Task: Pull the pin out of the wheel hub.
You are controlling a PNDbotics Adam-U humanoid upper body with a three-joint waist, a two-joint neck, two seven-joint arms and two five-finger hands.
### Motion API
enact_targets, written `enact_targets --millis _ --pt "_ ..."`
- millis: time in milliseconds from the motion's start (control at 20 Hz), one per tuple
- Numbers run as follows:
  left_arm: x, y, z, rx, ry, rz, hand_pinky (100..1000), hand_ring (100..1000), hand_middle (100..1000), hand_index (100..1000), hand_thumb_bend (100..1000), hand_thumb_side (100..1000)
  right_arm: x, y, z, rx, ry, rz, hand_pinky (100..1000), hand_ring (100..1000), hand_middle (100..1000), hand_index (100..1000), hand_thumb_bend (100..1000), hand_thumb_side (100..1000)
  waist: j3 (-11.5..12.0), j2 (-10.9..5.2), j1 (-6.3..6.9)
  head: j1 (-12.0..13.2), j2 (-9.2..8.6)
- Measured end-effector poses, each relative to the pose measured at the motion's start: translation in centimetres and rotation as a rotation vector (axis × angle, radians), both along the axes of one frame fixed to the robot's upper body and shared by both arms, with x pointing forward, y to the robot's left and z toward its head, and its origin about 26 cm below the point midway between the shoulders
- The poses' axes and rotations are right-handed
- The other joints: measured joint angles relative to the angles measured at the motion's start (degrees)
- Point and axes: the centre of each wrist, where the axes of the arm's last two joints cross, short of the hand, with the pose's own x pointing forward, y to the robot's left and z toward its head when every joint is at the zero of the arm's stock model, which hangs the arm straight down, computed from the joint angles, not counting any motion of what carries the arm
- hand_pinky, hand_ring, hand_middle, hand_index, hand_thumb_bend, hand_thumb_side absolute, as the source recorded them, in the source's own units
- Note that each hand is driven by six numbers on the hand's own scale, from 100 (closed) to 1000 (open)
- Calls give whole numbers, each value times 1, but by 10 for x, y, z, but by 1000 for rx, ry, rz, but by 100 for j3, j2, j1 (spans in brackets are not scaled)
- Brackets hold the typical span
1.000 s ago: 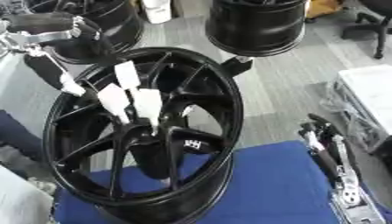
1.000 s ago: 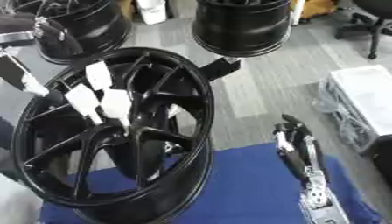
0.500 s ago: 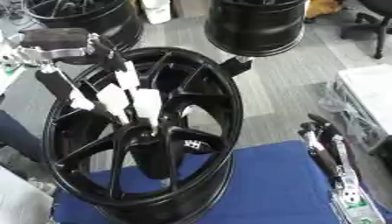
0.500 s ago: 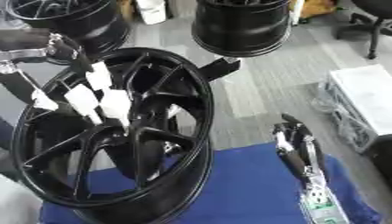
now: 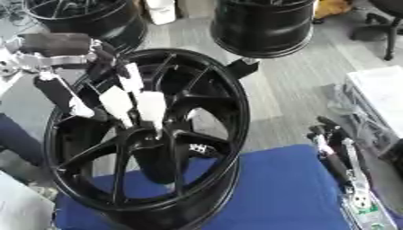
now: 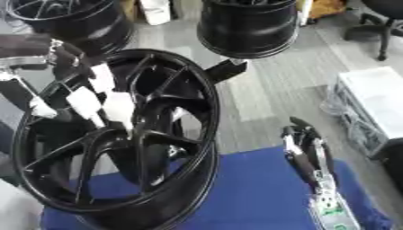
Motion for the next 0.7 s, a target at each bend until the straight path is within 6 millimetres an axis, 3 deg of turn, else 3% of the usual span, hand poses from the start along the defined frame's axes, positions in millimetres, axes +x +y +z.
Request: enact_targets --millis 450,700 --pt "2 7 -12 42 16 34 324 296 595 737 451 200 1 0 1 0 -4 1 713 641 632 829 100 563 -13 0 2 -13 0" --pt "5 7 -16 11 41 36 286 260 526 670 308 196 1 0 1 0 -4 1 713 641 631 829 100 564 -17 0 2 -22 -1"
